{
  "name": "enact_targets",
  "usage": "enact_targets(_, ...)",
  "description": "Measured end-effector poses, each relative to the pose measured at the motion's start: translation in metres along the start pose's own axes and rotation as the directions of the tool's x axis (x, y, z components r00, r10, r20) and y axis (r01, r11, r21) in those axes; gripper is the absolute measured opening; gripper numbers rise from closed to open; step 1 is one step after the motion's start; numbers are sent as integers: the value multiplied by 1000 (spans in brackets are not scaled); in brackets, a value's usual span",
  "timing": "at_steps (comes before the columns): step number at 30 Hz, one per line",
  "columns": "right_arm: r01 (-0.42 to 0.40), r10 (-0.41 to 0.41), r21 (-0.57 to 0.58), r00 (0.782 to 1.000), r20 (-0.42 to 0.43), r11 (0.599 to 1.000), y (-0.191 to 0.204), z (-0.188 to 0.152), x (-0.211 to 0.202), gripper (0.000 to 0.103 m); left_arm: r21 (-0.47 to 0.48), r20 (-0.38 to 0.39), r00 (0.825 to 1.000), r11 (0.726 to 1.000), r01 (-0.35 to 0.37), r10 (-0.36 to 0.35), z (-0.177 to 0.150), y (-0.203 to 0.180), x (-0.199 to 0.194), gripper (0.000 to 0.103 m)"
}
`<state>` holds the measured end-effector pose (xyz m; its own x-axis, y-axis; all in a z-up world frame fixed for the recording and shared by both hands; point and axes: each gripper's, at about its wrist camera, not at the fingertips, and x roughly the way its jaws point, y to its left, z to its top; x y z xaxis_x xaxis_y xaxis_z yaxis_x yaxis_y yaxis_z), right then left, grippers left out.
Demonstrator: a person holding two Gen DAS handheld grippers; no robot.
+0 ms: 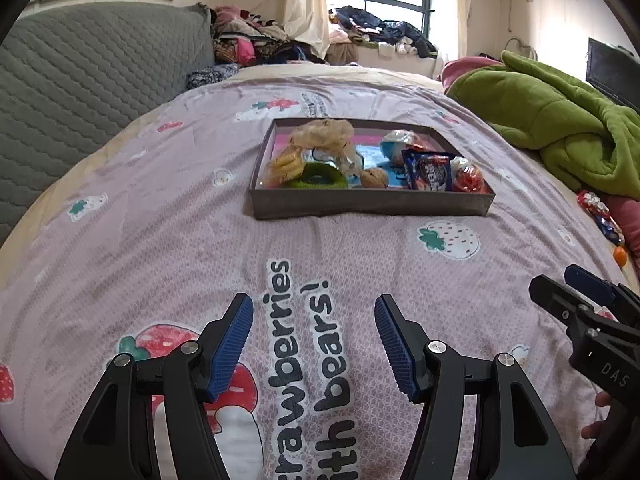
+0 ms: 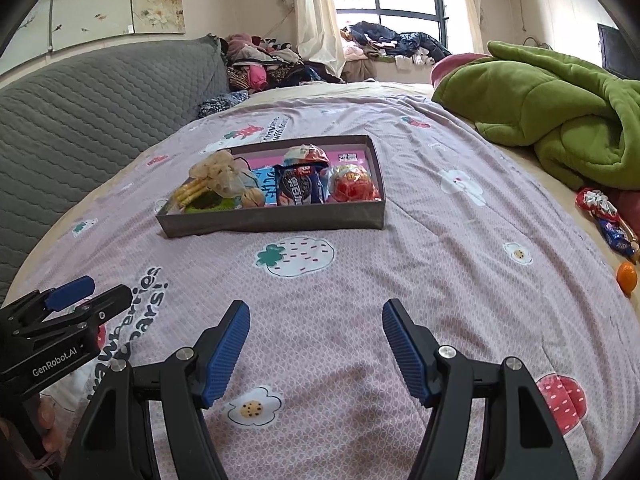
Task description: Organize objects
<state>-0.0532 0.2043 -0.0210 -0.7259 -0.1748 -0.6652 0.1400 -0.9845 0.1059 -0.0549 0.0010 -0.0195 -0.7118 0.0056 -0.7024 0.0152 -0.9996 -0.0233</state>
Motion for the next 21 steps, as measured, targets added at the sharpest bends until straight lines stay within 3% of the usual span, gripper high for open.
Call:
enact_targets(16, 2, -2, -1, 1000, -13, 1000, -2, -7, 6, 68, -13, -27, 1000, 1000, -5, 5, -8, 4, 17, 65)
enact_targets(21, 0, 0, 6, 1000, -17, 1000, -4, -6, 8, 68, -2, 0, 1000, 1000, -10, 10, -9, 4, 13, 65)
